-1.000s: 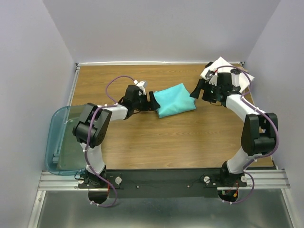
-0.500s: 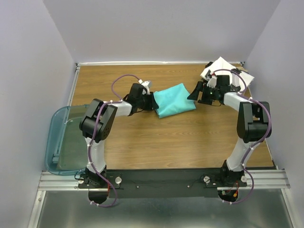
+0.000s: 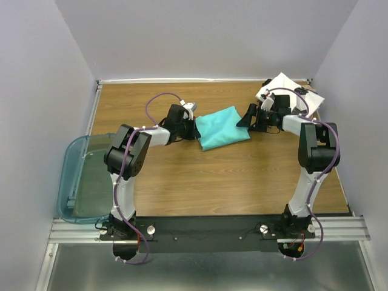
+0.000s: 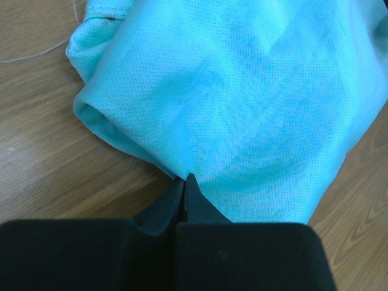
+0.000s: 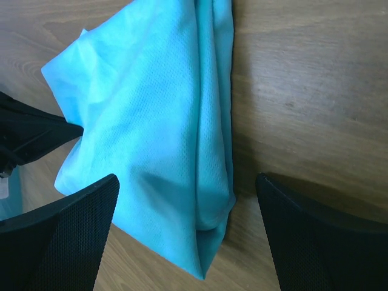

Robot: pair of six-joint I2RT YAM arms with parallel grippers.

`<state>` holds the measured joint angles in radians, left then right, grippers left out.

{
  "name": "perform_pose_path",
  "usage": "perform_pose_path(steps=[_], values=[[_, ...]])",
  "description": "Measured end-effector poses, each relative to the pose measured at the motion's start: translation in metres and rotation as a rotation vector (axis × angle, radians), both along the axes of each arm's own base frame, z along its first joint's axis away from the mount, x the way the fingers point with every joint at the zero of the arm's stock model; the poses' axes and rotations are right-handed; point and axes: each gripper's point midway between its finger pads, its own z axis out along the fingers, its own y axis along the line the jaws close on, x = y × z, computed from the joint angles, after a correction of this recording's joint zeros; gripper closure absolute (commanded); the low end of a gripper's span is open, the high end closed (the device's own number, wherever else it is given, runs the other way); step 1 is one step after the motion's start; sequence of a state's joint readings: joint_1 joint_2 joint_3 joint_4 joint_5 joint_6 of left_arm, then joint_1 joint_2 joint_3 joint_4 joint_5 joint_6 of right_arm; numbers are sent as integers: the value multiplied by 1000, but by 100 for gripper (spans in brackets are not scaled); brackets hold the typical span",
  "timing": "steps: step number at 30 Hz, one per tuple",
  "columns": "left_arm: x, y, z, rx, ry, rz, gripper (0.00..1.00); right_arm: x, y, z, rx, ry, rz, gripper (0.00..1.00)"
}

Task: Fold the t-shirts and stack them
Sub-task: Neatly place the folded tshirt to the corner

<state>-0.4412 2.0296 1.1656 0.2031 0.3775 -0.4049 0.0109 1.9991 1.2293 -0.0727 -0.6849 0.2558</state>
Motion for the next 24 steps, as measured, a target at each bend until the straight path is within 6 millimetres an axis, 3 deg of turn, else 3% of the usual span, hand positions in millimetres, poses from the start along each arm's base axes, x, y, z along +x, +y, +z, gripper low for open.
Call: perform_pose_path(steps=[14,19,24], values=[[-1,-3,1,36,-37,-59,100,-1,21,-1,63,-27,98,8],[-6,-12,1,54,-42,-95,100,-6,35,-4,68,-31,135,19],[-8,-22,1,61,-47,-125,100,-9,41,-9,64,-29,153,38]])
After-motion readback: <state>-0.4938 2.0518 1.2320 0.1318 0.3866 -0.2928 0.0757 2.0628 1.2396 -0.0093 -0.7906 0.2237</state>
